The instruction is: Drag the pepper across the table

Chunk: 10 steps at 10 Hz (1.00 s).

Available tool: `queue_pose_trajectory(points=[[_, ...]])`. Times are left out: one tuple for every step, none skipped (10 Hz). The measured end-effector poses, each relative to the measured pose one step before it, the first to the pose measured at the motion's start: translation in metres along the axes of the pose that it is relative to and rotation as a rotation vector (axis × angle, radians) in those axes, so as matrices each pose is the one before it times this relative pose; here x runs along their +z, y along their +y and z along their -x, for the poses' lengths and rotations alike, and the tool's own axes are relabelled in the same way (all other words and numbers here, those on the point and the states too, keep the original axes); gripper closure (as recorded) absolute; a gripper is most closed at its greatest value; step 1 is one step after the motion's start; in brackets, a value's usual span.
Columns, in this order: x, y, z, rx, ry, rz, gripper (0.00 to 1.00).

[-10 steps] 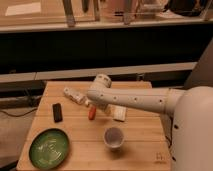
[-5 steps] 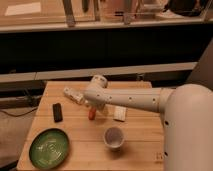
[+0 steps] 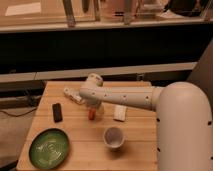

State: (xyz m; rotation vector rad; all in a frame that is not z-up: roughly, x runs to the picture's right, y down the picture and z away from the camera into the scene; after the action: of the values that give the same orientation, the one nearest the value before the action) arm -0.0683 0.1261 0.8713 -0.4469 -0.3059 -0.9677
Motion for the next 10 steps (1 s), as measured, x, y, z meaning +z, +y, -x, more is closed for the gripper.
queue_pose_trajectory(points=[[0.00084,0.00022,-0.00213,-0.00079,-0.00357,-0.00582,0.20],[0.00204,-0.00164,-0.00082,0.00116,-0.00111,-0.00136,0.20],[0.00144,-0.00310,0.00016,-0.00192,-0.00098,-0.00234,0.20],[0.00043,-0.00213,0.00094,-0.00273,-0.00143,-0.00100,0.20],[0.00076,0.00001,-0.00025,-0.00001,-0.00285,-0.00025,0.20],[0.00047,0.00055,-0.00159,0.00116,-0.00119,-0.00135,0.20],[0.00056,0.00046,-0.00088,0.00120,-0.00142,-0.00012,0.20],[0.00097,-0.00047,-0.00027,0.00072,-0.00201,-0.00156,0.20],[0.00077,-0.00030,-0.00029,0.00042,-0.00011,-0.00004,0.20],[0.00106,-0.00094,-0.00005,-0.00147,-0.00120,-0.00064,0.20]])
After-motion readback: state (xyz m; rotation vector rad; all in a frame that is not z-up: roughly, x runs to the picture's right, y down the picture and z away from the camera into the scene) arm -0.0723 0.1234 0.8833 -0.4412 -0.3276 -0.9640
